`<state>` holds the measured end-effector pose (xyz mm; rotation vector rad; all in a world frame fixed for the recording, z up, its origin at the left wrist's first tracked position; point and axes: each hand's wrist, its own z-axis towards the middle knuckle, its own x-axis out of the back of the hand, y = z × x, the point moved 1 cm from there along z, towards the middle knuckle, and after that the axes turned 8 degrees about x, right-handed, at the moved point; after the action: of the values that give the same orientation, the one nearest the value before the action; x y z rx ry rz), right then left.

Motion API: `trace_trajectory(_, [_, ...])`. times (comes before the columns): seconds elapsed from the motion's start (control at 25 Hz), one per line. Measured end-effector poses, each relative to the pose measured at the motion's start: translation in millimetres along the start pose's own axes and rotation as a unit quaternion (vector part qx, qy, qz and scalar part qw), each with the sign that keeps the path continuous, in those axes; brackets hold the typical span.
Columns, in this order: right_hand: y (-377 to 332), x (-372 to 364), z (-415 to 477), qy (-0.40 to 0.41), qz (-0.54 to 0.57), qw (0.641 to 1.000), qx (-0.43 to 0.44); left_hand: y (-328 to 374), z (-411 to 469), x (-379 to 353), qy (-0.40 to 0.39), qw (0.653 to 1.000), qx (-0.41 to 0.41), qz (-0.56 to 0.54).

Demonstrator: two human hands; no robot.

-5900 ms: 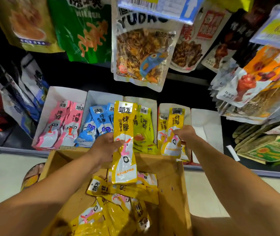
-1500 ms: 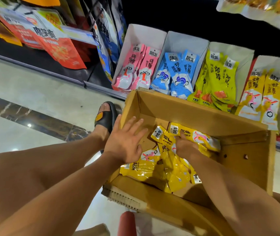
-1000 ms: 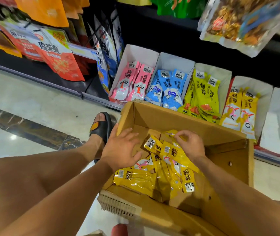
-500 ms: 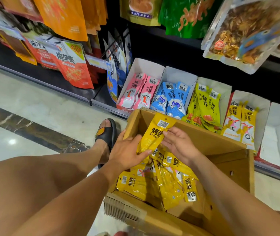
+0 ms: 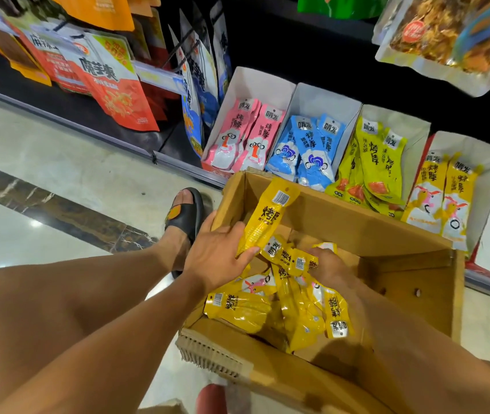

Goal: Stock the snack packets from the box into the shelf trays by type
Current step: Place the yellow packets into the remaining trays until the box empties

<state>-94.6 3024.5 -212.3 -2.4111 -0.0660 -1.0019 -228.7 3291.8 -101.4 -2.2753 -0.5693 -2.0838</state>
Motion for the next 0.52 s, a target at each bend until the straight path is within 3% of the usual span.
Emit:
trace_trajectory(0.16, [15, -23, 8, -0.055, -0.133, 0.990, -0.004, 0, 0, -2, 0.004, 1.000, -0.003, -0.010])
trace_trajectory(0.32, [14, -36, 12, -0.009, -0.235, 0.972, -0.016, -2, -1, -6, 0.048, 0.998, -0.024, -0.016])
trace_trajectory(0.52, [14, -18, 15, -0.044, -0.236, 0.971, -0.004, -2, 0, -4, 0.040, 0.999, -0.028, 0.002])
